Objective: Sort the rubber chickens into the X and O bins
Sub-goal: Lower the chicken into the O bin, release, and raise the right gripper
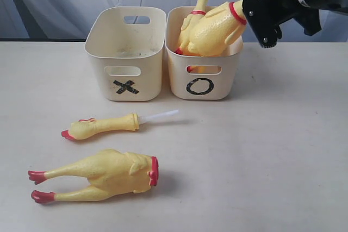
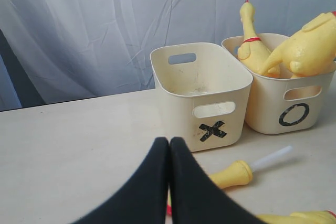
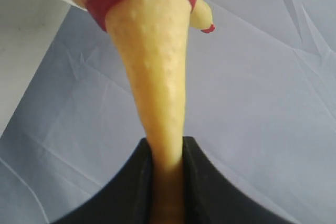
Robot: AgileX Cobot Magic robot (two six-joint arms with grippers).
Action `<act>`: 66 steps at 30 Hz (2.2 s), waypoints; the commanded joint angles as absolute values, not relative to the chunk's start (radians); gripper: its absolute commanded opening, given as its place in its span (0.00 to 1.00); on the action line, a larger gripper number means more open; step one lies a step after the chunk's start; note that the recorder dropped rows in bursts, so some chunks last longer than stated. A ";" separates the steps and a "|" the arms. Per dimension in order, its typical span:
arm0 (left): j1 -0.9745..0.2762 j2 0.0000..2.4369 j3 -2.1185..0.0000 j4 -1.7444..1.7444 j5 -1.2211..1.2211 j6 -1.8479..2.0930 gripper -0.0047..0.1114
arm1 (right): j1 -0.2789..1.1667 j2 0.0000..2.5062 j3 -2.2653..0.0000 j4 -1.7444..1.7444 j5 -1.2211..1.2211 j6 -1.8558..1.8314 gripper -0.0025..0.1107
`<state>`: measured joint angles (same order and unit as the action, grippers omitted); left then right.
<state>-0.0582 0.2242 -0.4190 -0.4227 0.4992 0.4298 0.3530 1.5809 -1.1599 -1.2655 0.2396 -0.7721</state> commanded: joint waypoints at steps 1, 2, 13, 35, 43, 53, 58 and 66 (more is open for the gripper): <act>-0.062 0.221 -0.424 -0.429 0.493 0.431 0.04 | 0.349 1.586 -1.170 -1.273 0.229 -0.766 0.01; -0.062 0.221 -0.424 -0.429 0.493 0.431 0.04 | 0.349 1.589 -1.170 -1.273 0.229 -0.766 0.01; -0.062 0.221 -0.424 -0.429 0.493 0.431 0.04 | 0.349 1.601 -1.170 -1.269 0.231 -0.766 0.01; -0.062 0.221 -0.424 -0.429 0.493 0.431 0.04 | 0.349 1.601 -1.170 -1.254 0.215 -0.755 0.30; -0.062 0.221 -0.424 -0.429 0.493 0.431 0.04 | 0.349 1.601 -1.170 -1.246 0.198 -0.722 0.52; -0.062 0.221 -0.424 -0.429 0.493 0.431 0.04 | 0.349 1.591 -1.170 -1.253 0.219 -0.719 0.51; -0.062 0.221 -0.424 -0.429 0.493 0.431 0.04 | 0.349 1.560 -1.170 -1.246 0.226 -0.700 0.51; -0.062 0.221 -0.424 -0.429 0.493 0.431 0.04 | 0.358 1.499 -1.170 -1.008 0.172 -0.697 0.51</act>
